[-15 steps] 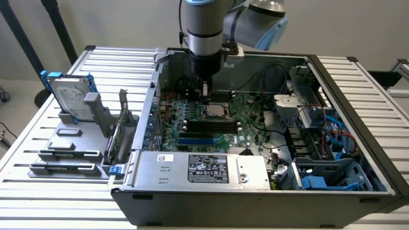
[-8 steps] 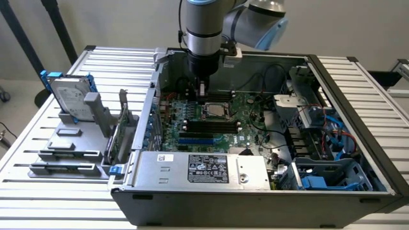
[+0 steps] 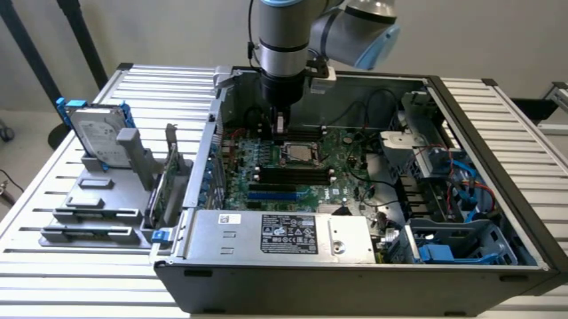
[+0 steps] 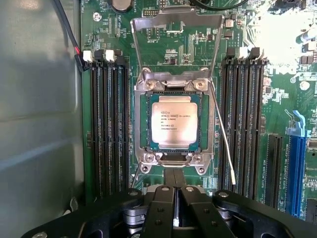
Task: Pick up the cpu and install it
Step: 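Place the cpu into insertion slot, then close the cpu cover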
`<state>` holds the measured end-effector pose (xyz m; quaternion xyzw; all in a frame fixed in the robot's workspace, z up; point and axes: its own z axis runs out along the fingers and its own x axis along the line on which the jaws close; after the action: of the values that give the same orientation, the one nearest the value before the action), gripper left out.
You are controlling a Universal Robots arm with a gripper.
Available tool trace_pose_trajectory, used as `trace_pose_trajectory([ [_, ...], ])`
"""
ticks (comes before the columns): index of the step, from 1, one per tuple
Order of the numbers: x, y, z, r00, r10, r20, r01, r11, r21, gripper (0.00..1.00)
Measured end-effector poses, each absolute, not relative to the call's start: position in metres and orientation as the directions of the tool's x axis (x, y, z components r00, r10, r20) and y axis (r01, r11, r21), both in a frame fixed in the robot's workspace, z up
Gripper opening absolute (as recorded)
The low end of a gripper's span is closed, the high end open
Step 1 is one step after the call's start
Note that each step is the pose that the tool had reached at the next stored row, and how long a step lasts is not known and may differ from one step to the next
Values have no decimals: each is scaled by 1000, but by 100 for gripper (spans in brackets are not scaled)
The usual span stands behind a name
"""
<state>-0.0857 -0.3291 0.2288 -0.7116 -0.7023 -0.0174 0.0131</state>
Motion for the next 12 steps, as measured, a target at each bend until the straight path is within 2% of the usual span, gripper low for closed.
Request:
trace_pose_trajectory([
  [12,-86,-329,229,13,999,43,1000,-13,-3,11],
])
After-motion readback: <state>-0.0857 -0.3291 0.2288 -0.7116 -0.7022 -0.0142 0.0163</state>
